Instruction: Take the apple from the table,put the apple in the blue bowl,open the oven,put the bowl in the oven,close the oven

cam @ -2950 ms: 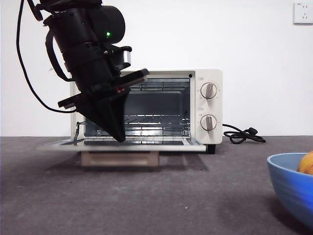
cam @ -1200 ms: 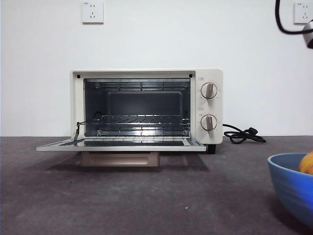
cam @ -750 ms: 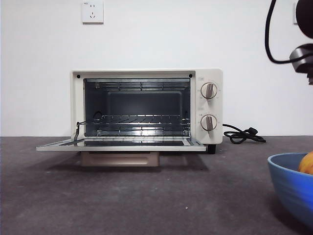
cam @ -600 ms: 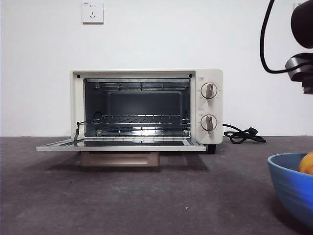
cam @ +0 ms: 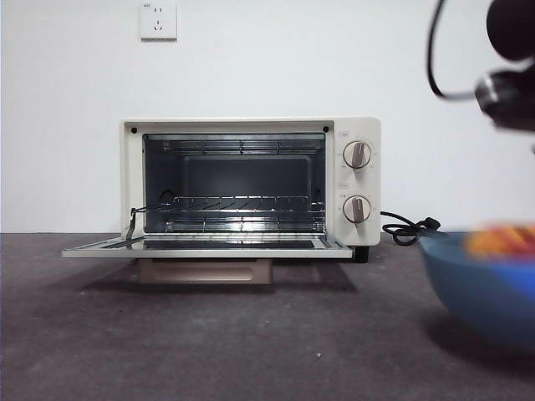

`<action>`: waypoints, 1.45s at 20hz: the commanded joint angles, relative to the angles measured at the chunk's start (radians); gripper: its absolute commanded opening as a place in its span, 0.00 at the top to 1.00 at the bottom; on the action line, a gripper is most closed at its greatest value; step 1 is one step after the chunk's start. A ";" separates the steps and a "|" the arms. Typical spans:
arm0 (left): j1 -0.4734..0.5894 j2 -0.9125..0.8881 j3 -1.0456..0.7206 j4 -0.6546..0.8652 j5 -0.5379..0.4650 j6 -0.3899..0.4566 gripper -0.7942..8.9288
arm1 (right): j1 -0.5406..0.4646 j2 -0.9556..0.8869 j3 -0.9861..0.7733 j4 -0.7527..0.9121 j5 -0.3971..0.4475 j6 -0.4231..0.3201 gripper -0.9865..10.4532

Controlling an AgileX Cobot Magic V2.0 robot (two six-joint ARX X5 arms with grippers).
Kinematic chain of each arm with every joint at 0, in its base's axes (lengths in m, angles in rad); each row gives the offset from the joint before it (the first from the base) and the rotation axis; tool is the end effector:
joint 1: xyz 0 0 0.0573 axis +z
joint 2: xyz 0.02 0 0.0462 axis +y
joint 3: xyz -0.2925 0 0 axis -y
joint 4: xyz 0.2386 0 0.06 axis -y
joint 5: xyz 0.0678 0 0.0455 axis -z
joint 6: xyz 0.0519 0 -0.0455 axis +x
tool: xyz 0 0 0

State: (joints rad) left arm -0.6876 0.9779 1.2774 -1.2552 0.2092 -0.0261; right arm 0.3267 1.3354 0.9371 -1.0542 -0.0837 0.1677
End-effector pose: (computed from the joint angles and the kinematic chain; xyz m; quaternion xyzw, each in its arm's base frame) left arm 0.0977 -0.0942 0.3770 0.0985 0.4518 -0.3791 0.8016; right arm 0.1966 0.0712 0.2320 -0.0189 0.6696 0.0966 0.7362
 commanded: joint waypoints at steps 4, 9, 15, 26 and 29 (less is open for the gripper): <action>-0.002 -0.029 0.004 0.004 0.000 -0.030 0.92 | 0.022 0.048 0.227 -0.002 -0.047 0.078 0.93; -0.002 -0.067 0.004 -0.026 0.000 -0.057 0.92 | 0.071 0.237 0.470 -0.020 -0.085 0.132 0.93; -0.001 -0.128 0.004 -0.057 -0.002 -0.057 0.92 | 0.162 0.538 0.842 -0.086 -0.110 0.213 0.93; -0.002 -0.187 0.004 -0.061 -0.127 -0.104 0.92 | 0.175 0.822 1.213 -0.157 -0.107 0.459 0.93; -0.001 -0.196 0.004 -0.062 -0.187 -0.114 0.92 | 0.169 0.841 1.213 -0.148 -0.106 0.515 0.93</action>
State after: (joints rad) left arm -0.6876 0.7845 1.2774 -1.3167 0.0254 -0.1276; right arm 0.4961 2.1620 2.1448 -1.2106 -0.1841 0.6479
